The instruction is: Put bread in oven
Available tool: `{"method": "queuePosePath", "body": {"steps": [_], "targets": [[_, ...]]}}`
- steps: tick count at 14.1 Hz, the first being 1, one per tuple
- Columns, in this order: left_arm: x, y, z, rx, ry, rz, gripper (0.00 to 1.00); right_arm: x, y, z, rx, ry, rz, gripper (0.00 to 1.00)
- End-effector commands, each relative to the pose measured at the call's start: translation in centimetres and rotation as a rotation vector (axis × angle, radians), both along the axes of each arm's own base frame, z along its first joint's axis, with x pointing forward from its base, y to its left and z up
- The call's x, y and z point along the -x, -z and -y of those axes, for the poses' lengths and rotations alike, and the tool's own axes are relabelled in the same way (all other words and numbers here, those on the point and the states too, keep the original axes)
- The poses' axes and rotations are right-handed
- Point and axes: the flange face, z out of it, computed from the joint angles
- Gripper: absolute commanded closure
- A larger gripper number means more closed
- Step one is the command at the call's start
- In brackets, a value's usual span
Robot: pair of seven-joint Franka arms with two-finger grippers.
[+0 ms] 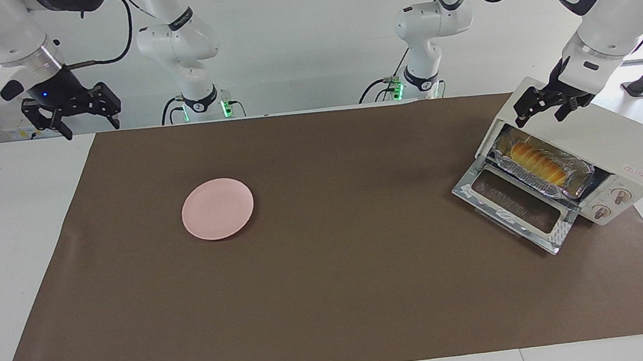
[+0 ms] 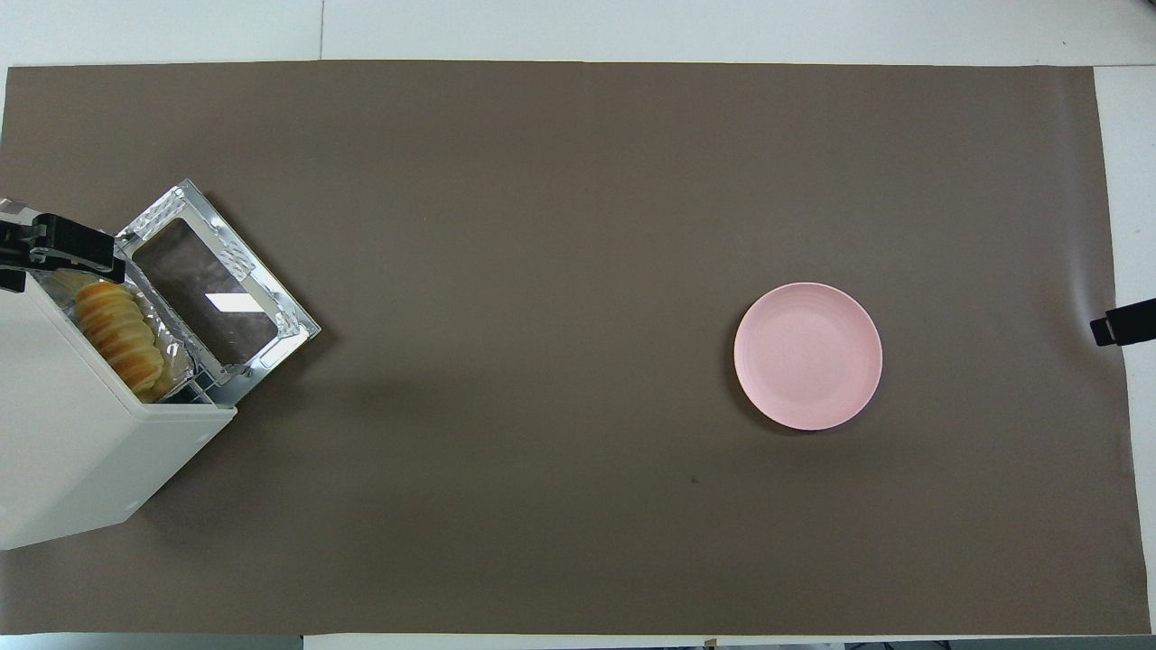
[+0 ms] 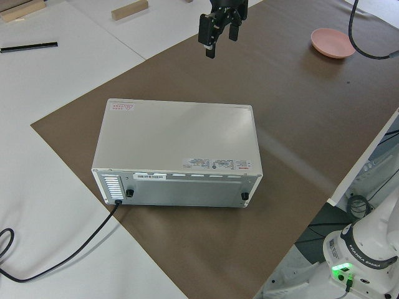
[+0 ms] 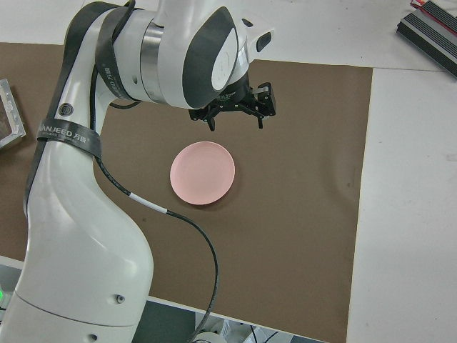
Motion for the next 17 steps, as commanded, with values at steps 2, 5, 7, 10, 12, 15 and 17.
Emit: {"method": "queuePosePath", "body": {"steps": [2,5,7,10,12,15,17], "targets": [[1.0,-0.3,0.4,0.014,0.018,-0.007,0.0,0.4,-0.3,-0.1,-0.02,0.009,-0.003,0.0],[1.0,-0.2,1.8,0.016,0.061,-0.004,0.0,0.4,-0.3,-0.1,-0.02,0.009,-0.003,0.0],[0.9,-0.1,2.2,0.016,0.068,0.001,0.0,0.4,-0.3,-0.1,-0.02,0.009,-0.003,0.0],[1.0,-0.1,2.2,0.018,0.091,-0.006,0.0,0.4,-0.3,-0.1,-0.02,0.009,-0.003,0.0],[1.0,0.0,2.2,0.018,0.093,-0.005,0.0,0.4,-0.3,-0.1,-0.02,0.009,-0.003,0.0],[0.9,-0.1,2.1,0.017,0.086,0.001,0.0,0.4,-0.3,-0.1,-0.02,0.009,-0.003,0.0],[0.9,-0.1,2.1,0.019,0.086,0.001,0.0,0.4,-0.3,-0.1,-0.02,0.009,-0.003,0.0]]}}
